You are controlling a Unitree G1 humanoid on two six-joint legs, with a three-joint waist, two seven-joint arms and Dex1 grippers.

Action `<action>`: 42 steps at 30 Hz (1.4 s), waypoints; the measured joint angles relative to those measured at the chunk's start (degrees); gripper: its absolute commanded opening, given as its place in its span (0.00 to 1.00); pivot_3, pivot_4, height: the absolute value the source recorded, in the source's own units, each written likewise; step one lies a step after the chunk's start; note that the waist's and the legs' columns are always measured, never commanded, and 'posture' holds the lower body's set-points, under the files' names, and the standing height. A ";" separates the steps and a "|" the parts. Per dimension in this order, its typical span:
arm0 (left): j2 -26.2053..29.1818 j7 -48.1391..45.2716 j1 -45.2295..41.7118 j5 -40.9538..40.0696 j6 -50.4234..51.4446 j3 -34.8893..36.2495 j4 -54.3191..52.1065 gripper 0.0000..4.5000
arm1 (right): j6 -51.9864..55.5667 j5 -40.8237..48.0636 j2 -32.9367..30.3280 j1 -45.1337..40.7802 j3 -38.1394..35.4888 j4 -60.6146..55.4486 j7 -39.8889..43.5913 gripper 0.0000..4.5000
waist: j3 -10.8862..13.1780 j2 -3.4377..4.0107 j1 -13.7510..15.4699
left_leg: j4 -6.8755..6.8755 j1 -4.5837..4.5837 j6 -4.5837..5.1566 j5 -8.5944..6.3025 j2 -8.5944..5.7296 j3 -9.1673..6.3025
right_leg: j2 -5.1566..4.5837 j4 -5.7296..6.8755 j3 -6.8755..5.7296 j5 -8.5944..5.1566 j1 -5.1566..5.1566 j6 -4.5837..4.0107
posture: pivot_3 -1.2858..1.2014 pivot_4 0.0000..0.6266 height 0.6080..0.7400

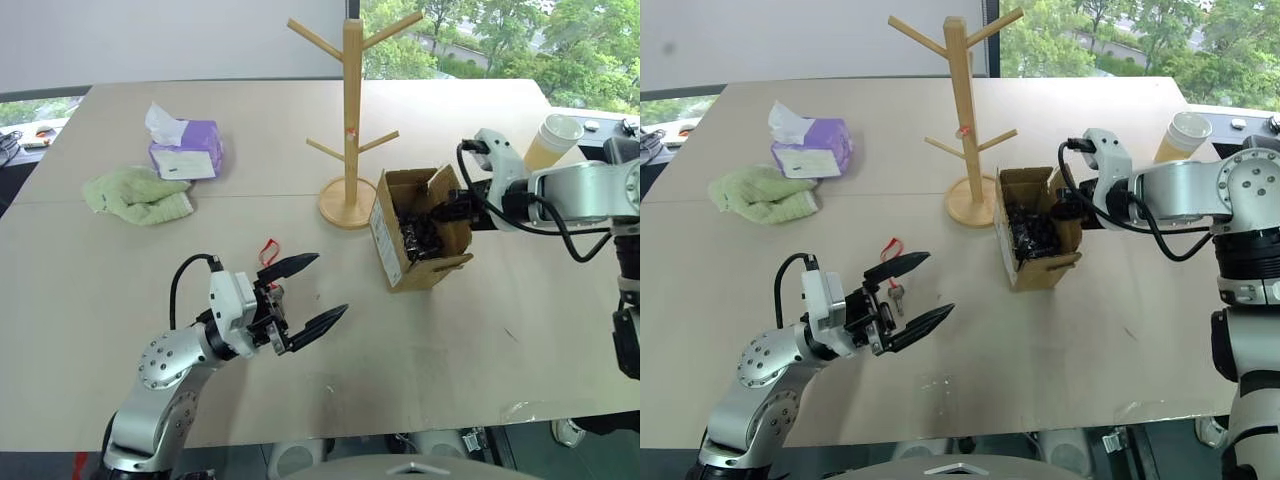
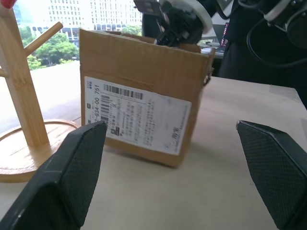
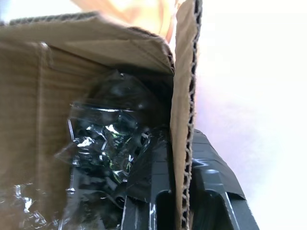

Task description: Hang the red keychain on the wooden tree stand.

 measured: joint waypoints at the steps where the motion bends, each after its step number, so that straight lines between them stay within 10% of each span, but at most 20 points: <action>1: -0.10 0.13 -0.02 0.13 0.00 -0.15 0.00 1.00 | -0.91 0.00 -0.01 -1.47 -0.72 1.58 -1.23 0.02 | 0.00 0.00 0.00 | 0.00 -0.01 0.00 0.00 0.00 0.00 | 0.00 0.00 0.00 0.00 -0.01 0.00 | 0.52 0.24 1.00; 8: -0.34 0.92 -0.74 0.23 0.02 -0.33 0.01 1.00 | -6.62 -7.35 -0.02 -9.19 -3.52 11.81 -2.69 0.02 | 0.00 0.00 0.03 | -0.03 -0.05 0.00 0.00 -0.01 0.05 | 0.00 -0.05 0.03 0.00 -0.04 0.00 | 0.52 0.24 1.00; 19: -0.53 2.45 -0.88 0.39 0.09 -0.39 0.00 1.00 | -19.78 -40.61 5.72 -11.34 -9.42 34.26 17.20 0.02 | 0.02 0.04 0.10 | -0.06 -0.14 -0.02 0.02 -0.01 0.15 | 0.00 0.00 0.11 0.01 -0.19 0.00 | 0.52 0.24 1.00; 42: 0.68 0.82 -2.49 -0.36 0.96 -0.27 -0.44 1.00 | 8.15 -63.64 -4.87 -19.29 -30.82 39.36 22.70 0.02 | 0.15 0.30 0.01 | -0.09 -0.13 -0.02 0.01 -0.05 0.41 | 0.02 0.05 0.35 0.00 -0.38 -0.01 | 0.52 0.24 1.00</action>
